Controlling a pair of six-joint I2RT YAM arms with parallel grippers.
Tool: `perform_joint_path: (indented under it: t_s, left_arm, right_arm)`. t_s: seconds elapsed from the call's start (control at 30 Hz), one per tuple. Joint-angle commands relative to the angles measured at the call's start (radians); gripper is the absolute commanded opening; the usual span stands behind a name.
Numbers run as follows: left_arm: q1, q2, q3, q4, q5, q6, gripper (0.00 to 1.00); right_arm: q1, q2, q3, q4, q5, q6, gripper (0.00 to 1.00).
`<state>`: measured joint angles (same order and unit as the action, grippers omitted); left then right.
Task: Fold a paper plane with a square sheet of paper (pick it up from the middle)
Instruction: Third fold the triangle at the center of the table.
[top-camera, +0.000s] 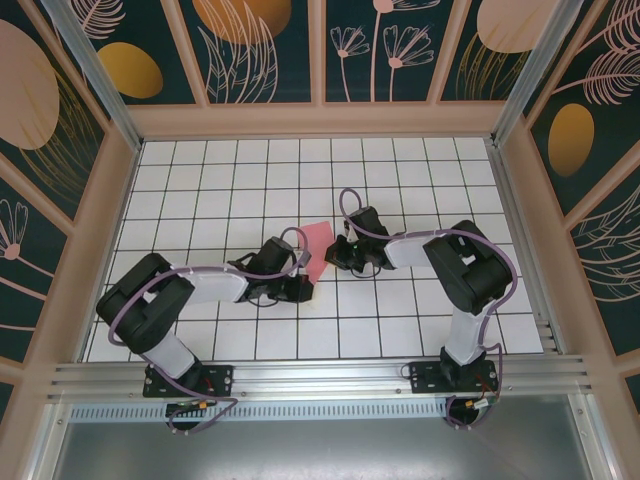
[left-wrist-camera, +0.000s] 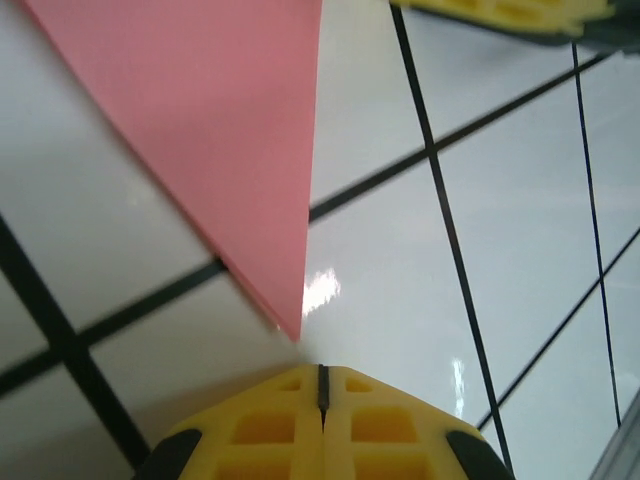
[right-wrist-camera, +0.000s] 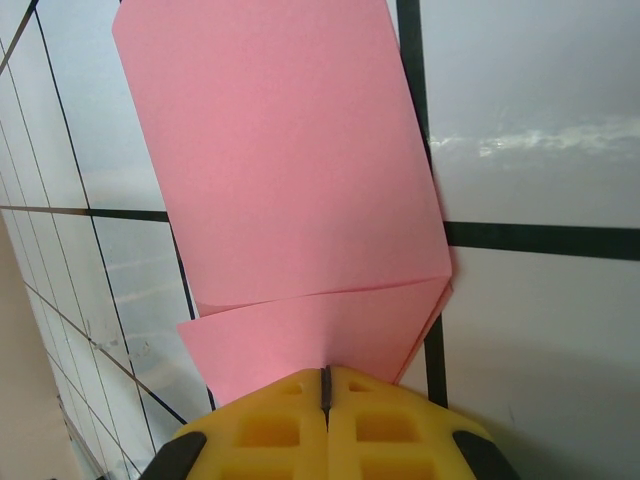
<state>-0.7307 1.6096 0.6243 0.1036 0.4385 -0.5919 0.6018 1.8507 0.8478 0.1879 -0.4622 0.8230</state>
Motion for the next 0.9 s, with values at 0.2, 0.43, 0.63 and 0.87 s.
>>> perform_joint_path:
  t_s: [0.2, 0.43, 0.63, 0.87]
  left_arm:
    - [-0.008, -0.055, 0.05, 0.065, -0.09, -0.118, 0.0]
    - [-0.008, 0.053, 0.081, 0.042, -0.173, -0.143, 0.0]
    - [-0.007, 0.087, 0.073, 0.018, -0.159, -0.139, 0.0]
    - [-0.008, 0.098, 0.065, -0.006, -0.159, -0.143, 0.0]
  right_arm:
    - [-0.007, 0.06, -0.035, -0.134, 0.089, 0.009, 0.0]
    - [-0.007, 0.043, -0.027, -0.115, 0.073, 0.007, 0.0]
    - [-0.007, 0.017, -0.026, -0.091, 0.048, -0.002, 0.0]
    - [0.018, -0.079, -0.037, 0.015, 0.014, -0.071, 0.0]
